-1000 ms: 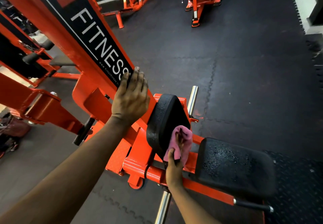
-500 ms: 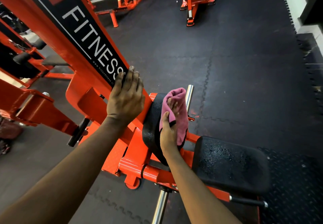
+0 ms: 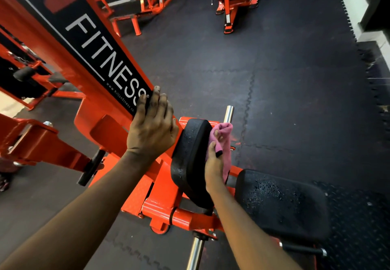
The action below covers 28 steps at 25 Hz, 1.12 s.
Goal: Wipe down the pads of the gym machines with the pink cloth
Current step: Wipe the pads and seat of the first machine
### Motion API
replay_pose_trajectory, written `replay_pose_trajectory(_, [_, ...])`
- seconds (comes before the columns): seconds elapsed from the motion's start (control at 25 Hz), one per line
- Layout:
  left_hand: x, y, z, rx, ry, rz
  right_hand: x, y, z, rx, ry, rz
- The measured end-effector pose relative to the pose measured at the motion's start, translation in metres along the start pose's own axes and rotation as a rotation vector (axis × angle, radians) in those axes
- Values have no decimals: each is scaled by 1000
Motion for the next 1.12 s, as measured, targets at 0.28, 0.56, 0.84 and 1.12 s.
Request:
replay_pose_trajectory(0.28, [-1,-2,2,-132,-19,17,-13,1,-27,-2,-66,-40])
replay_pose_trajectory(0.56, [-3,-3,5,-183,-13,6,-100,-9,-116,22,108,2])
replay_pose_trajectory(0.84, [-2,-2,5,-166,-25,24,-246,-20,-79,21,302,-231])
replay_pose_trajectory(1.12, [-3,-3,5,-159,-26,23,-218,-5,-119,93,312,-437])
Point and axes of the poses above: each hand's wrist, its own z-axis away from the middle knuckle, its own y-axis out of the palm, x = y × z, the point moved 9 cm from there along -z, towards the middle knuckle, and after that the axes turned 3 degrees about z, right-handed, at the moved point
